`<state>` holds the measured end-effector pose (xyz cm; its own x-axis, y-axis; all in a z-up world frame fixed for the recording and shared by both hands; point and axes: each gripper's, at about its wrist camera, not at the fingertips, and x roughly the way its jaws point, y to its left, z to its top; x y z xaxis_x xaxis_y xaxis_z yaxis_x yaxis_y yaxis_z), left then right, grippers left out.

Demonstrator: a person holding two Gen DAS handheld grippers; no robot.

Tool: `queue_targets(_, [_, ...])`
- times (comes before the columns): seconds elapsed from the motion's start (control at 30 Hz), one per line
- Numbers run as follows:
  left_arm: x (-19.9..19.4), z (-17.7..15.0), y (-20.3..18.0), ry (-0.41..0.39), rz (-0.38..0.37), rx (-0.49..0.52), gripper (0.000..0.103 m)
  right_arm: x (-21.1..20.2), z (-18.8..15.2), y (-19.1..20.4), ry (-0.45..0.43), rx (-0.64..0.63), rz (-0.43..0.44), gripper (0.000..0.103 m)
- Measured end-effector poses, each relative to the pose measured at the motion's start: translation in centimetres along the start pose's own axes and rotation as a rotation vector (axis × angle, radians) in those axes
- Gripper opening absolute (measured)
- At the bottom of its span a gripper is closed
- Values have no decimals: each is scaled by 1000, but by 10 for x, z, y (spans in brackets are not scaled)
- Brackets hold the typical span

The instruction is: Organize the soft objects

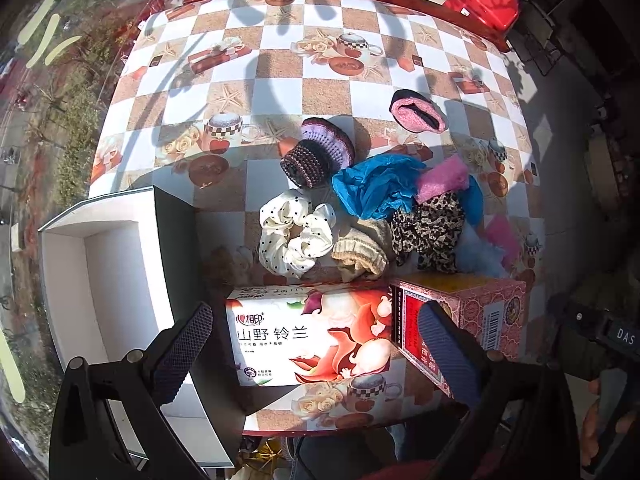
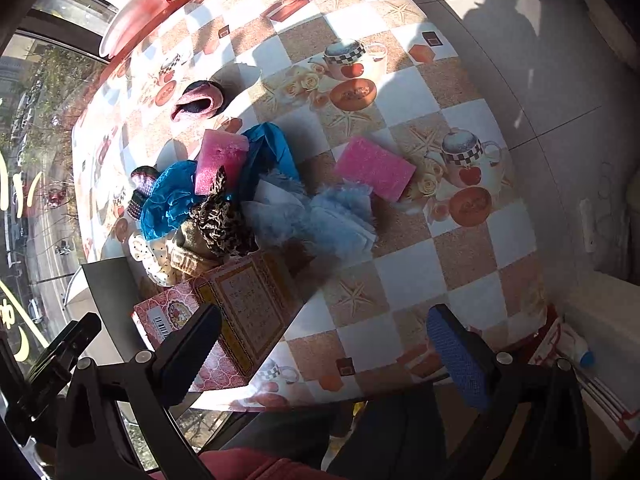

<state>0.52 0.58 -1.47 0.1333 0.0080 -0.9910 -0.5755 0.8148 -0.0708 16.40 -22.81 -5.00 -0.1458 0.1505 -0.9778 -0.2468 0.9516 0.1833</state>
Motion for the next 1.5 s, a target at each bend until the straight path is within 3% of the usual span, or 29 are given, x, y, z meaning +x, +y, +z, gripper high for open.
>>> queue_targets(0.37, [4, 10, 1, -42, 47, 20, 103, 7, 4, -5, 11, 10, -14, 103])
queue_targets(0.87, [28, 32, 6, 19, 31, 19, 103, 21, 17, -19, 39, 59, -46, 103])
queue_targets(1.2, [59, 79, 18, 41, 83, -6, 103, 35, 34, -33, 48, 98, -70, 103])
queue_targets(1.5, [94, 120, 17, 41, 95, 0, 103, 56, 56, -59, 60, 242, -23, 103])
